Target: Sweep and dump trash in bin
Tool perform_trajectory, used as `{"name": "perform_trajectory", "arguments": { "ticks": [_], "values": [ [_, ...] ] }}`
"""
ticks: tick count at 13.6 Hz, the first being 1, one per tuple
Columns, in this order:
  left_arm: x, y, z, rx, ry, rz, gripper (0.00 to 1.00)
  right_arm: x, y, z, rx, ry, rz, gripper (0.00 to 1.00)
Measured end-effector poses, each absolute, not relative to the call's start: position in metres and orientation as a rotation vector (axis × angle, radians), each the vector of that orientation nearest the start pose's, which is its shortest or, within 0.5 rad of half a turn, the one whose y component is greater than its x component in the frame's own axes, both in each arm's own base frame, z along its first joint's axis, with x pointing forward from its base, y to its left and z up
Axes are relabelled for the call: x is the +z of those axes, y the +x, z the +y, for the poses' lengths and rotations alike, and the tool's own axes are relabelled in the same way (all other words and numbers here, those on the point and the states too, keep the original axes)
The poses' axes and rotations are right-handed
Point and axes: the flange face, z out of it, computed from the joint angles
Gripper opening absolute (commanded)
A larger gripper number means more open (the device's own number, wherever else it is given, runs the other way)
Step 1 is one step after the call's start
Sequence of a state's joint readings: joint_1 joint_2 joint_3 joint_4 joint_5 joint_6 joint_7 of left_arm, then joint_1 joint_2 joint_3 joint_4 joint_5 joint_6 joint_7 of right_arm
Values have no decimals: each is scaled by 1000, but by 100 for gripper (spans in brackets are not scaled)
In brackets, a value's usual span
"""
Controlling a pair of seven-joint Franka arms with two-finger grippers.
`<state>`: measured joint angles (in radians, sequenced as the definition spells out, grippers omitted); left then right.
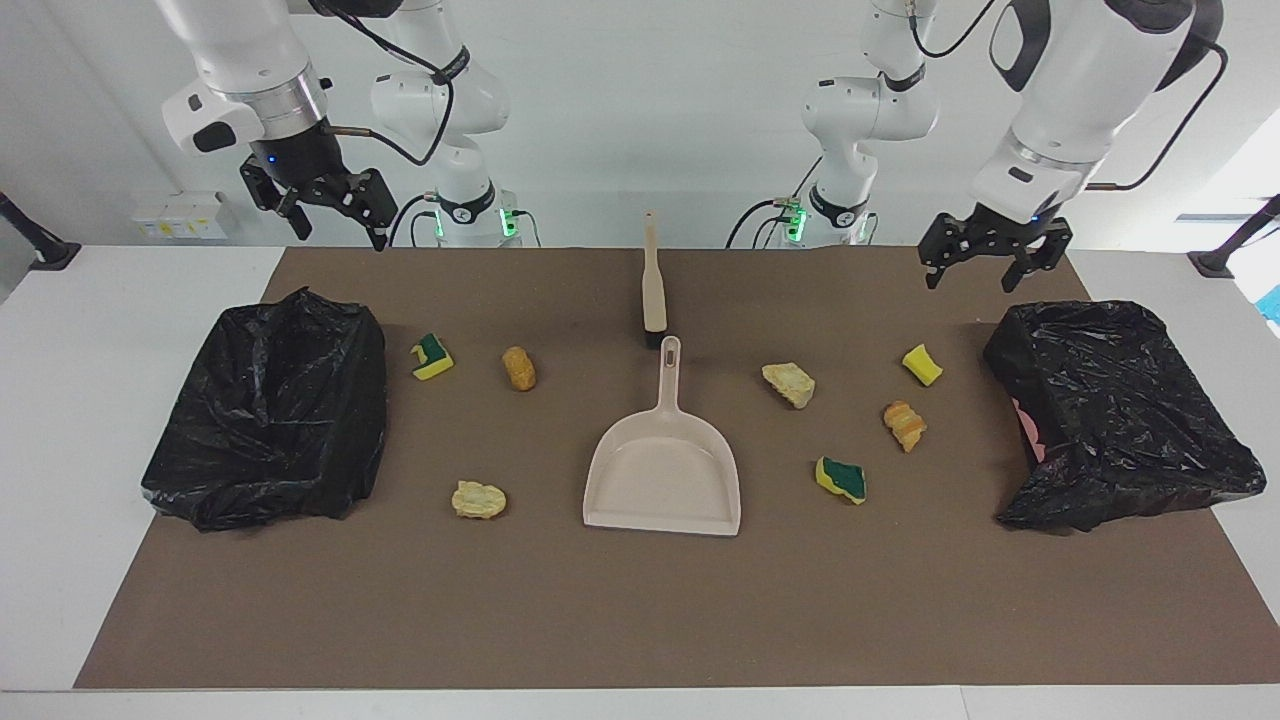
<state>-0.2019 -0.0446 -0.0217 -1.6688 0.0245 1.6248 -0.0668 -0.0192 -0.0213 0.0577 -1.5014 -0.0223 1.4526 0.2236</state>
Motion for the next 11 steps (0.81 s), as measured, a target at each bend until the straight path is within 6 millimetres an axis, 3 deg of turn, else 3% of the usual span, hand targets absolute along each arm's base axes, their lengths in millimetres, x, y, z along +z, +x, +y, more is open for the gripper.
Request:
{"name": "perform_trajectory", "arguments": {
  "ticks": [6,9,11],
  "values": [
    [583,471,-236,17,-3110,293,100,660,534,27,35,-3152,272,100],
    [576,428,-289,18,-3136,333,100,656,538,46,20,-3123,261,100],
    [570,399,-317,25,-3136,356,100,646,547,69,-7,-3116,251,100]
  ]
}}
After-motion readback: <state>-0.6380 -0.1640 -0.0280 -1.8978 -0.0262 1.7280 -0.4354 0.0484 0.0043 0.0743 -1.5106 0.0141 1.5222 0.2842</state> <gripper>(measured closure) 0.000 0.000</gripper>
